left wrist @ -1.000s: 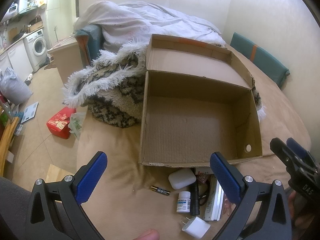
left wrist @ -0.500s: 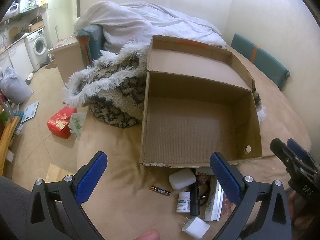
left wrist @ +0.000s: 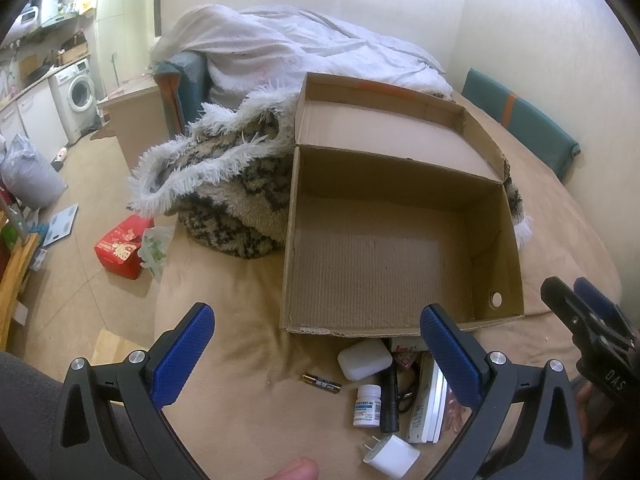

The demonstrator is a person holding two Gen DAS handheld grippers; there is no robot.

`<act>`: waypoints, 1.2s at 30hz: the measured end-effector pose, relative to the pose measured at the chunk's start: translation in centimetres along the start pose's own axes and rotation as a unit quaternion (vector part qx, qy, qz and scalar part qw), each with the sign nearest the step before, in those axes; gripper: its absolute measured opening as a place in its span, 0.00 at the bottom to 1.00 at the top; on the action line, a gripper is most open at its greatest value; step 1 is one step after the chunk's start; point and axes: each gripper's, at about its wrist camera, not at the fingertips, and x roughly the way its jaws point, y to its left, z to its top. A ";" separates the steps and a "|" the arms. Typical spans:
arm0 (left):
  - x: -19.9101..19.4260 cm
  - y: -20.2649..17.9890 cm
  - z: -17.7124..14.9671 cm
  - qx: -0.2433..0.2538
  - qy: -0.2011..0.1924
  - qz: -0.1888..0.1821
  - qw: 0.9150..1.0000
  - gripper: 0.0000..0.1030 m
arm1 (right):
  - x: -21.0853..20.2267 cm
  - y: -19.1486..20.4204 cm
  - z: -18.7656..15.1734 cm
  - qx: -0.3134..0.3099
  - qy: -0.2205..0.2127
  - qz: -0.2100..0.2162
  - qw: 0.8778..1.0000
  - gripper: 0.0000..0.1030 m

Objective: Organize rigid objects

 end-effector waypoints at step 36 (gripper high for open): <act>5.7 6.6 -2.3 -0.120 0.150 0.076 0.978 0.95 | 2.5 -2.3 -1.4 0.026 0.106 -0.020 0.994 1.00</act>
